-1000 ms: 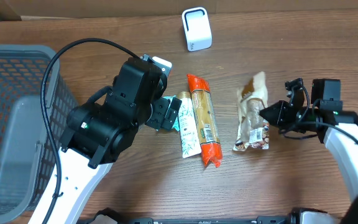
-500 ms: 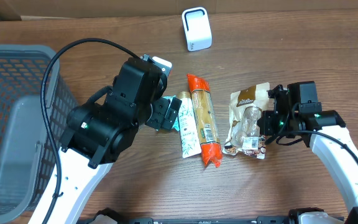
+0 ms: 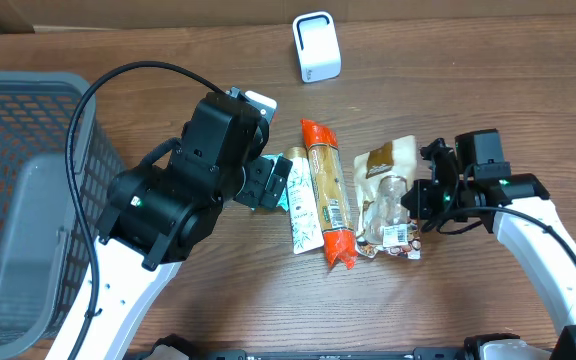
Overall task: Scan the item barcode
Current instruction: 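Lift the PanTree bag with the right gripper and raise it upward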
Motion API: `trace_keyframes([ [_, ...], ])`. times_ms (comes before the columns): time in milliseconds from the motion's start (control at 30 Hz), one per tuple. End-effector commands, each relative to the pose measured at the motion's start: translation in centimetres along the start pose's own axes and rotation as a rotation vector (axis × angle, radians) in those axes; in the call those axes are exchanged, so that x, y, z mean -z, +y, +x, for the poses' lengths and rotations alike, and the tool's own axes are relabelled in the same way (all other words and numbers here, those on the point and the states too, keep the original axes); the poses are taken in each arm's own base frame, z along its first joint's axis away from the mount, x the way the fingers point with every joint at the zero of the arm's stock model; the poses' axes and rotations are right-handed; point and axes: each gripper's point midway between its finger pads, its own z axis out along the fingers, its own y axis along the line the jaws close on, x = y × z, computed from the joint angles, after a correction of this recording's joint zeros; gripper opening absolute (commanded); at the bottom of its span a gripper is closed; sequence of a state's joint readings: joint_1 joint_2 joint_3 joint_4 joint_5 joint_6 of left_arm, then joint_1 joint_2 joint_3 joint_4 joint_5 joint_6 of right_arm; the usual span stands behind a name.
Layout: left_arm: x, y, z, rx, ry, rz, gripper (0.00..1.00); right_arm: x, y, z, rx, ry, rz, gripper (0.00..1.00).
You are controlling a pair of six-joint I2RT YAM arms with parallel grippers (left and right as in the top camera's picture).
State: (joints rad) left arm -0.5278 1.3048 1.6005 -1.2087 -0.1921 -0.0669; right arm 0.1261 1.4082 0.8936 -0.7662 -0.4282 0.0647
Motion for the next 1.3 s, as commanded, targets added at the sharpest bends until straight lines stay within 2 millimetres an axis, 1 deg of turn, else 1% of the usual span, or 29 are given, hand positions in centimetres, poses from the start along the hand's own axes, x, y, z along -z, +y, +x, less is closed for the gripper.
trace_keyframes([
  [0,0.2,0.3,-0.5,-0.014,-0.013,-0.011,1.00,1.2,3.3,-2.0,0.083,-0.037,-0.076,0.04],
  [133,0.2,0.3,-0.5,-0.014,-0.013,-0.011,1.00,1.3,5.0,-2.1,0.128,-0.033,-0.093,0.05],
  [333,0.2,0.3,-0.5,-0.014,-0.013,-0.011,1.00,0.1,7.9,-0.2,0.207,0.028,-0.116,0.06],
  [400,0.2,0.3,-0.5,-0.014,-0.013,-0.011,1.00,-0.5,7.7,0.0,0.188,0.032,-0.059,0.07],
  [467,0.2,0.3,-0.5,-0.014,-0.013,-0.011,1.00,-1.0,7.2,0.1,0.183,0.033,-0.002,0.10],
  [500,0.2,0.3,-0.5,-0.014,-0.013,-0.011,1.00,-1.3,6.9,0.1,0.186,0.035,0.018,0.13],
  [567,0.2,0.3,-0.5,-0.014,-0.013,-0.011,1.00,-1.9,6.1,0.0,0.185,0.043,0.057,0.26],
  [633,0.2,0.3,-0.5,-0.014,-0.013,-0.011,1.00,-2.8,5.1,0.0,0.182,0.058,0.099,0.33],
  [667,0.2,0.3,-0.5,-0.014,-0.013,-0.011,1.00,-3.2,4.7,0.0,0.179,0.066,0.117,0.38],
  [733,0.2,0.3,-0.5,-0.014,-0.013,-0.011,1.00,-4.1,3.9,0.1,0.179,0.085,0.146,0.52],
  [767,0.2,0.3,-0.5,-0.014,-0.013,-0.011,1.00,-4.4,3.6,0.1,0.176,0.090,0.157,0.60],
  [900,0.2,0.3,-0.5,-0.014,-0.013,-0.011,1.00,-5.3,2.8,-0.5,0.179,0.078,0.190,0.70],
  [967,0.2,0.3,-0.5,-0.014,-0.013,-0.011,1.00,-5.5,2.7,-0.8,0.181,0.069,0.193,0.70],
  [1067,0.2,0.3,-0.5,-0.014,-0.013,-0.011,1.00,-5.6,2.8,-1.0,0.182,0.064,0.190,0.59],
  [1167,0.2,0.3,-0.5,-0.014,-0.013,-0.011,1.00,-5.7,3.4,-0.8,0.180,0.072,0.148,0.48],
  [1267,0.2,0.3,-0.5,-0.014,-0.013,-0.011,1.00,-5.8,4.4,-0.6,0.171,0.084,0.080,0.42],
])
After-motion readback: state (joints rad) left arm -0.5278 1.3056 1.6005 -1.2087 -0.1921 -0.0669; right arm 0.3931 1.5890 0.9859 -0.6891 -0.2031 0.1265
